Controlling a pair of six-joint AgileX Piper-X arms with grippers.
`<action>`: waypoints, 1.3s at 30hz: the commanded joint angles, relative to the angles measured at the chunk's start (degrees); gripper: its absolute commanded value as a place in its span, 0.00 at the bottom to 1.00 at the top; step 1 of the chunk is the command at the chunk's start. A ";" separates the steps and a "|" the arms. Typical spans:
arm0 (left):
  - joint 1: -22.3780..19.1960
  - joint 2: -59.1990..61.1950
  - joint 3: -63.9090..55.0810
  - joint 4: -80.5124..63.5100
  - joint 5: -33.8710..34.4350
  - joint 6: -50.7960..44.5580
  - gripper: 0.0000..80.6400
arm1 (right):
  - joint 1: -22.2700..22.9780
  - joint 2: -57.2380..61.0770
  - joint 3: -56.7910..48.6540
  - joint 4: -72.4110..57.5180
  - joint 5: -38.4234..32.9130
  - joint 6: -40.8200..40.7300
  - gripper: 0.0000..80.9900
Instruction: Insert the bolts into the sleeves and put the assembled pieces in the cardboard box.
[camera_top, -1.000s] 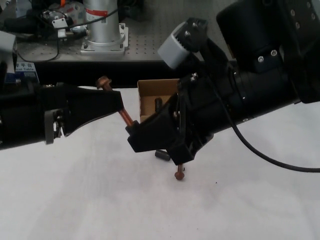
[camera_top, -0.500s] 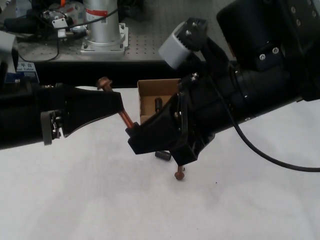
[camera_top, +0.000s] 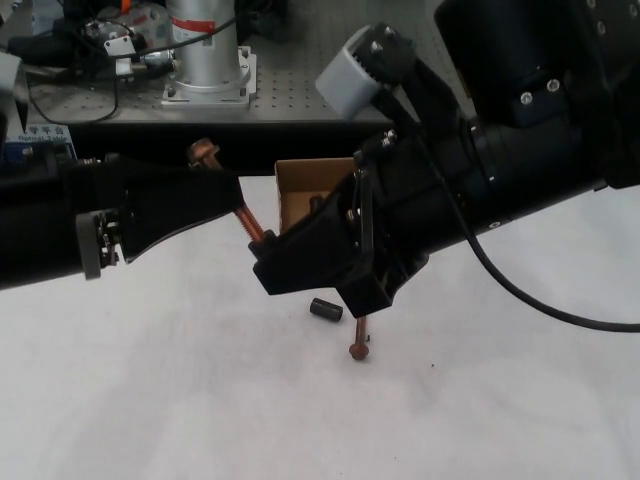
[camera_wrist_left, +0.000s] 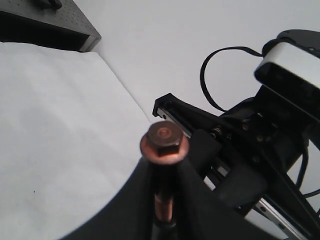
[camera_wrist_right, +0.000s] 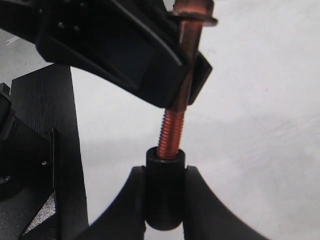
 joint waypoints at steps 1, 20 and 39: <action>-0.21 0.23 0.16 1.41 -0.53 1.54 0.01 | 0.08 -0.84 -2.13 -3.11 -3.31 -0.19 0.04; -1.04 0.23 0.16 1.41 -0.53 1.54 0.01 | 0.08 -0.84 -2.13 -7.88 -3.31 4.15 0.04; -1.01 0.23 0.16 0.54 -1.05 0.59 0.56 | 0.08 -0.84 -2.13 -5.20 -3.31 3.46 0.04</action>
